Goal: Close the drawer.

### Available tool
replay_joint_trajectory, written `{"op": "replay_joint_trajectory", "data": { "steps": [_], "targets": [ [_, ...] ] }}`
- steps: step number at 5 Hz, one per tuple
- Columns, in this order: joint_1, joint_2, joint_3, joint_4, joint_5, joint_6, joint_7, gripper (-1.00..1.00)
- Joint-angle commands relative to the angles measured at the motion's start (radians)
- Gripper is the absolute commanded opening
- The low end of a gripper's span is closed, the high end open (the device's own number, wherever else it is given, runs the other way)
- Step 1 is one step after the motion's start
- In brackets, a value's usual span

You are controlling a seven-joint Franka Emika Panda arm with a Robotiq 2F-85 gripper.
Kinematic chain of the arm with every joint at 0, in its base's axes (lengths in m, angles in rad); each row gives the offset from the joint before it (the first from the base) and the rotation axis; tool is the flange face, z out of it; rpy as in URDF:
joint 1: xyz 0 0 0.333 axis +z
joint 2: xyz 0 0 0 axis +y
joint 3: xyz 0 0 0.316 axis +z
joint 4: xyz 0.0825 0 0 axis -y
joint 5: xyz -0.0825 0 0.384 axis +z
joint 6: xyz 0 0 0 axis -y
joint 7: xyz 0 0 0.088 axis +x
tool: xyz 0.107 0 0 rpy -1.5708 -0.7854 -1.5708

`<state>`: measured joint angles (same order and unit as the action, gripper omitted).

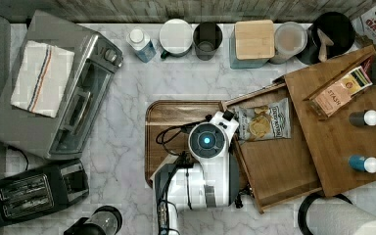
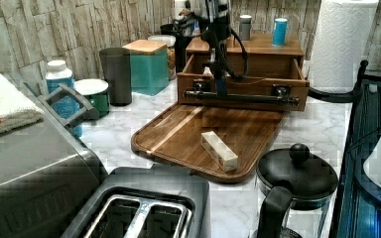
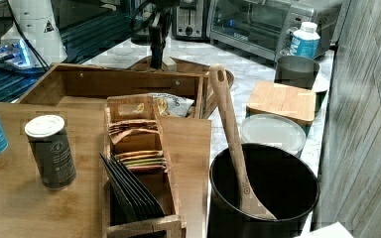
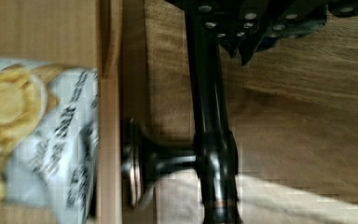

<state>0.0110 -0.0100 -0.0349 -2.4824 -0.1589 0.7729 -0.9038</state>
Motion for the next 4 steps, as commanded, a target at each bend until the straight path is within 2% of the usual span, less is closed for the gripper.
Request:
{"op": "replay_joint_trajectory", "data": {
  "steps": [1,3,4],
  "targets": [
    [0.074,0.008,0.087,-0.056,0.039,0.034,0.07,-1.0],
    [0.066,-0.073,0.024,-0.15,-0.088,0.102,0.037,-1.0],
    [0.092,-0.065,-0.067,-0.144,-0.083,0.114,-0.059,-1.0]
  ]
}}
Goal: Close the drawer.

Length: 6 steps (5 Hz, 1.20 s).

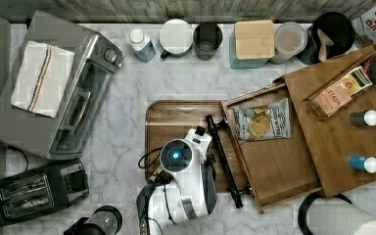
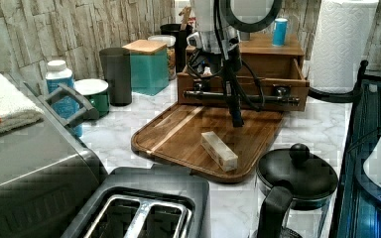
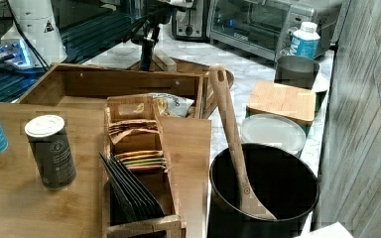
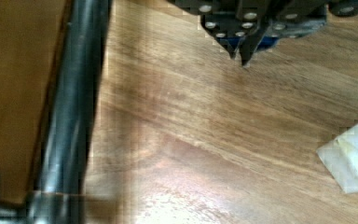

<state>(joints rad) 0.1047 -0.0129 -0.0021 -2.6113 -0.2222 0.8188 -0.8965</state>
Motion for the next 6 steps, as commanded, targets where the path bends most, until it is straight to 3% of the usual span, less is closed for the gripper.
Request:
{"op": "replay_joint_trajectory", "data": {
  "steps": [1,2,4,6],
  "targets": [
    [-0.038,-0.041,-0.114,0.005,-0.011,0.08,-0.152,-1.0],
    [-0.049,0.017,-0.147,0.05,0.052,0.091,-0.245,-1.0],
    [-0.075,0.019,-0.191,0.122,0.02,0.016,-0.299,-1.0],
    [-0.128,0.034,-0.296,0.264,0.053,0.003,-0.534,-1.0]
  ]
}}
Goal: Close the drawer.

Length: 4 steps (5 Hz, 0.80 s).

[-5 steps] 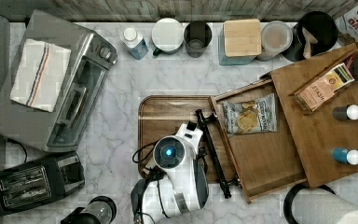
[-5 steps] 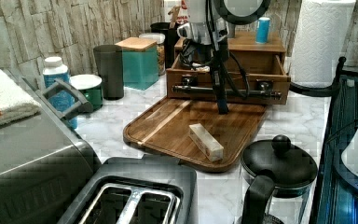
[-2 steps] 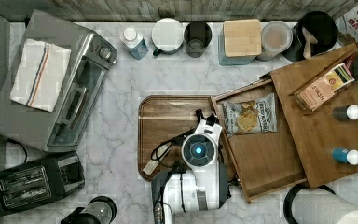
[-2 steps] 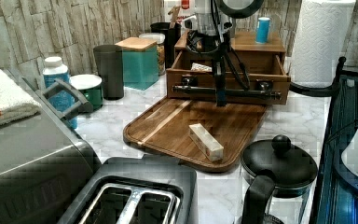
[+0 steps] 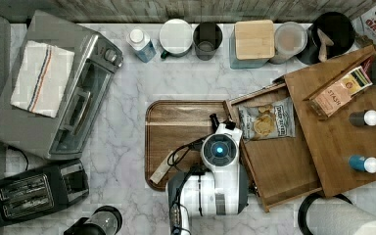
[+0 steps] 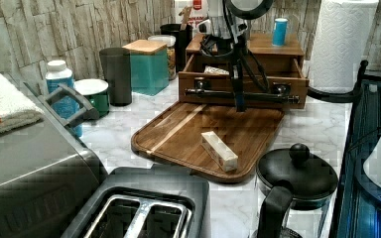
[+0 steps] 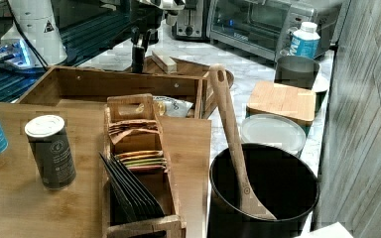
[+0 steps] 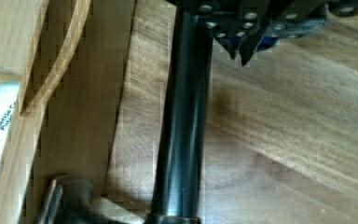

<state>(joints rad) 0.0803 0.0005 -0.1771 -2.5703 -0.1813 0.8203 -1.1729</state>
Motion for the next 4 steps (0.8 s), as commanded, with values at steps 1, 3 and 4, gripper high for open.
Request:
{"op": "replay_joint_trajectory", "data": {
  "steps": [1,3,4],
  "targets": [
    [-0.156,0.102,-0.163,0.319,0.121,0.057,-0.467,-1.0],
    [-0.193,0.214,-0.238,0.554,0.197,0.011,-0.521,-1.0],
    [-0.208,0.221,-0.248,0.598,0.165,0.033,-0.55,-1.0]
  ]
}}
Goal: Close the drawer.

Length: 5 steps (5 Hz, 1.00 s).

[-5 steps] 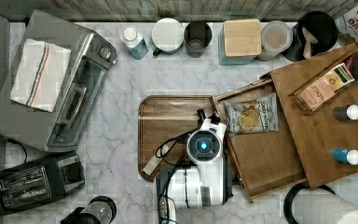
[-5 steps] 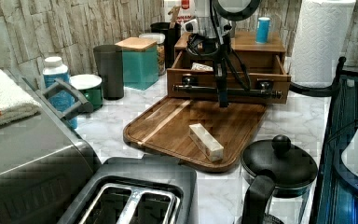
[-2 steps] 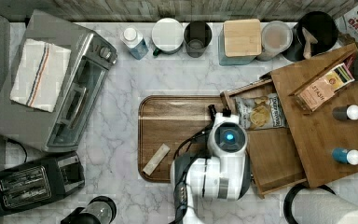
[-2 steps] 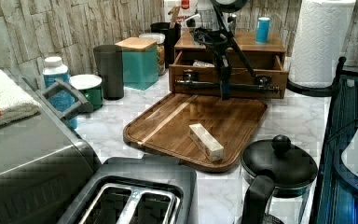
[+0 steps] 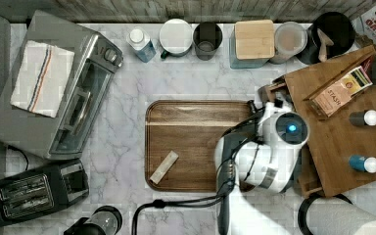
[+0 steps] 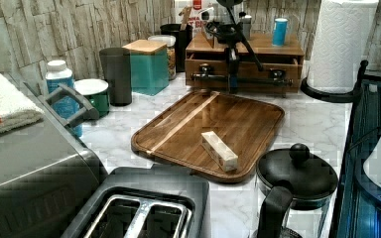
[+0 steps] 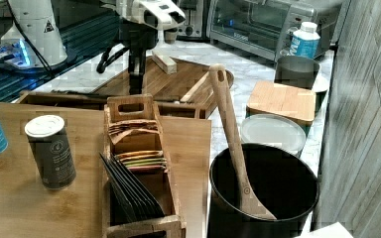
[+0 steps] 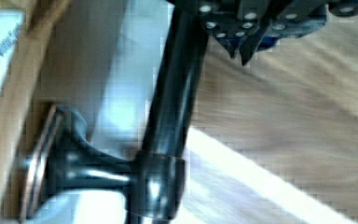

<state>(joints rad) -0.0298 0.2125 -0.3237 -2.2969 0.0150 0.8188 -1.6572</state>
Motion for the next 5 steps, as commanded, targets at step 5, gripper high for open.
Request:
{"op": "replay_joint_trajectory", "data": {
  "steps": [5],
  "targets": [
    [-0.108,-0.13,-0.078,0.178,-0.132,0.132,-0.018,-1.0]
  ]
}}
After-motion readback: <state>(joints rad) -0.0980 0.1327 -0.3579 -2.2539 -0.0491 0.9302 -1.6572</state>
